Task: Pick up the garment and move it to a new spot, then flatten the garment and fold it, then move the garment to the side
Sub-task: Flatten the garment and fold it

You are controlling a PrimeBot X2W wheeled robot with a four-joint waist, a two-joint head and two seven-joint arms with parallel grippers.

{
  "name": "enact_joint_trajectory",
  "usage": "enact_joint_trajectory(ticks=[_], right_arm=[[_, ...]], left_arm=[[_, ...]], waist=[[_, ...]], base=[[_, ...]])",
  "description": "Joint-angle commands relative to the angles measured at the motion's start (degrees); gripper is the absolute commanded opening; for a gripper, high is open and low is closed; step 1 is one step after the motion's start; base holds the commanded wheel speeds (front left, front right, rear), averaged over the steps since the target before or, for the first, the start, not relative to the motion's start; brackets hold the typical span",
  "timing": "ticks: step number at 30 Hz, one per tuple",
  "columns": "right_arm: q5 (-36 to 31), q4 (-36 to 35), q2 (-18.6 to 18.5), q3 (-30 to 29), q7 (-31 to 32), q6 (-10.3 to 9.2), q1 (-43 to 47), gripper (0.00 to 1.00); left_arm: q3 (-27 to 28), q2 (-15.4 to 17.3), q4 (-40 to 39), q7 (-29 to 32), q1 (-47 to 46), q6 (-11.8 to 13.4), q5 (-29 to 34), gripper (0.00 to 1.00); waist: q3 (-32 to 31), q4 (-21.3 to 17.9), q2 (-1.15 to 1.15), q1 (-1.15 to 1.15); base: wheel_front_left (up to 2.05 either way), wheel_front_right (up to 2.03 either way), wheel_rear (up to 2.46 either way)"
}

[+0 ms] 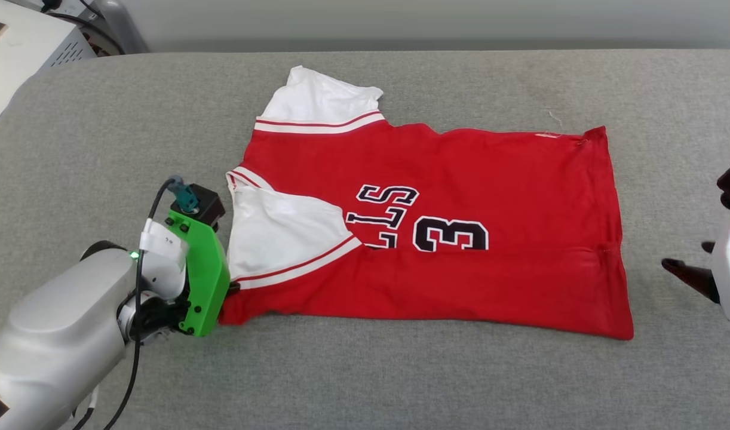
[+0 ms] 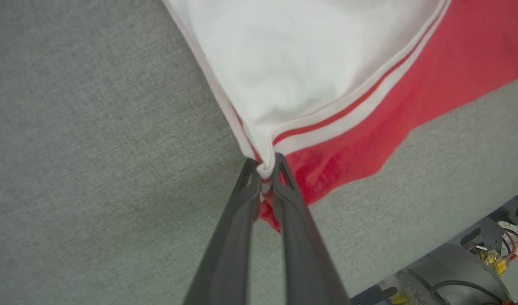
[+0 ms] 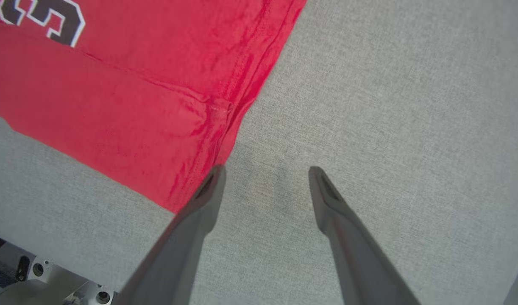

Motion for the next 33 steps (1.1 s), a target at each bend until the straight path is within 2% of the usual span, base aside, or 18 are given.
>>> enact_joint_trajectory(ticks=[1, 4, 8, 17, 21, 22, 23, 29, 33], right_arm=[[0.58, 0.66, 0.28, -0.33, 1.96, -0.05, -0.33, 1.00], [1.59, 2.51, 1.64, -1.29, 5.85, -0.05, 0.57, 1.00], [1.21, 4.74, 4.11, -1.50, 8.05, -0.05, 2.14, 1.00], [0.32, 9.64, 11.57, -0.52, 6.35, -0.05, 6.78, 1.00], [-0.57, 10.38, 12.88, 0.83, 3.71, -0.05, 8.13, 1.00], [-0.63, 10.50, 12.98, 0.96, 2.64, -0.05, 8.07, 0.36], [-0.73, 10.52, 12.94, 1.04, 1.83, -0.05, 7.94, 0.00], [-0.88, 8.83, 10.96, 1.13, -2.93, -0.05, 7.15, 0.00], [0.19, 6.41, 8.13, 0.01, -4.68, -0.05, 7.66, 0.00]], left_arm=[[-0.17, 0.01, -0.65, -0.30, 0.77, -0.21, 0.88, 0.00], [-0.36, -0.25, -1.75, -0.33, 0.17, -0.08, 1.65, 0.00], [-0.42, -0.62, -2.66, -0.30, -0.56, 0.26, 2.29, 0.00], [-0.33, -0.36, -2.79, -0.45, -0.56, 0.61, 2.23, 0.00], [-0.26, -0.11, -2.03, -0.79, 0.04, 0.59, 1.79, 0.00], [-0.25, -0.01, -1.74, -0.89, 0.25, 0.58, 1.66, 0.00], [-0.25, 0.06, -1.53, -0.98, 0.44, 0.57, 1.55, 0.00], [-0.38, 0.29, -0.20, -1.57, 2.38, 0.49, 0.46, 0.00], [-0.49, 1.14, -0.77, -1.48, 3.42, 0.39, -0.26, 0.00]], waist=[[0.12, 0.54, 0.38, 0.00], [0.76, 1.31, 0.38, 0.00], [1.70, 2.13, 0.38, 0.00], [3.57, 3.09, 0.38, 0.00], [3.84, 2.83, 0.38, 0.00], [3.68, 2.64, 0.38, 0.00], [3.52, 2.50, 0.38, 0.00], [0.65, 1.68, 0.38, 0.00], [-1.72, 1.33, 0.38, 0.00]], base=[[0.00, 0.00, 0.00], [0.00, 0.00, 0.00], [0.00, 0.00, 0.00], [0.00, 0.00, 0.00], [0.00, 0.00, 0.00], [0.00, 0.00, 0.00], [0.00, 0.00, 0.00], [0.00, 0.00, 0.00], [0.00, 0.00, 0.00]])
